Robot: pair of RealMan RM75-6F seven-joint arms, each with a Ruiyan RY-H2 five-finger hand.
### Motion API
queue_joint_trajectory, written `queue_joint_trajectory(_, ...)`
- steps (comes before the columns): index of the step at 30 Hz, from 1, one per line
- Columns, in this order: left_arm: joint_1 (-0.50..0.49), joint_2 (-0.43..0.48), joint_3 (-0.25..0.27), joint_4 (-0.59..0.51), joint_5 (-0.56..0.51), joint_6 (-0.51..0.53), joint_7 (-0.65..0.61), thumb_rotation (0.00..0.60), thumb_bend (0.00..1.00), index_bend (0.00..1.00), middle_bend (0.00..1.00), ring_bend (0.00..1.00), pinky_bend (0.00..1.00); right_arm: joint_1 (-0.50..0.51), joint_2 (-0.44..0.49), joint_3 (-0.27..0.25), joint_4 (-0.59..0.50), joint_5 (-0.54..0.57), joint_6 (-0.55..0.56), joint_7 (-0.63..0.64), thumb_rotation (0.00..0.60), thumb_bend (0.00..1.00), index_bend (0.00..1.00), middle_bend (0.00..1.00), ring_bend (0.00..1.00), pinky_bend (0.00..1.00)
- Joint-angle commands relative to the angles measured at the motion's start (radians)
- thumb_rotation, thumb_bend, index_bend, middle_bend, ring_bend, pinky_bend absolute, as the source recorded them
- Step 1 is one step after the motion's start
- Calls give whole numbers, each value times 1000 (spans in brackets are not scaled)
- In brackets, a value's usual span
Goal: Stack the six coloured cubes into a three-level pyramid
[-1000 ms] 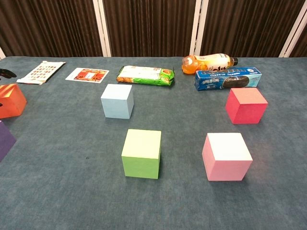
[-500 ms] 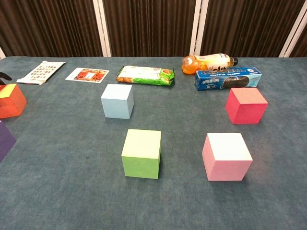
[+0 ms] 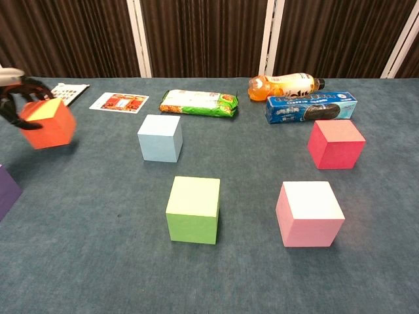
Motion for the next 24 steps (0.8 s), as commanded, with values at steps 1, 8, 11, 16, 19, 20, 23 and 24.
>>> queue_joint_trajectory(1, -48, 9, -13, -71, 50, 11, -1, 600, 313, 362, 454, 434, 485, 1, -4, -2, 4, -4, -2, 5, 600, 27, 0, 9, 0, 96)
queue_joint_trajectory(8, -146, -53, -44, -120, -20, -5, 143, 600, 313, 355, 448, 428, 446, 7, -12, -6, 22, -14, -11, 29, 600, 28, 0, 9, 0, 96)
queue_joint_trajectory(11, -183, -77, -44, -127, -72, -13, 220, 600, 314, 350, 443, 422, 447, 5, -11, -7, 30, -13, -9, 39, 600, 27, 0, 8, 0, 96)
queue_joint_trajectory(16, -225, -95, -21, -133, -164, -23, 343, 600, 315, 341, 442, 422, 449, -3, -12, -8, 45, -4, -3, 58, 600, 28, 0, 8, 0, 96)
queue_joint_trajectory(19, -232, -92, -4, -143, -211, -14, 389, 600, 315, 329, 432, 418, 449, -7, -12, -9, 54, -1, 0, 68, 600, 28, 0, 8, 0, 96)
queue_joint_trajectory(20, -232, -91, 0, -146, -223, -9, 399, 600, 315, 326, 429, 418, 449, -8, -13, -9, 57, 0, -1, 70, 600, 28, 0, 8, 0, 96)
queue_joint_trajectory(23, -233, -85, 6, -158, -261, 7, 421, 600, 315, 323, 427, 418, 450, -8, -17, -9, 66, 4, -5, 77, 600, 28, 0, 8, 0, 96)
queue_joint_trajectory(24, -234, -83, 8, -163, -278, 10, 427, 600, 316, 322, 426, 418, 451, -7, -18, -10, 69, 4, -7, 78, 600, 28, 0, 8, 0, 96)
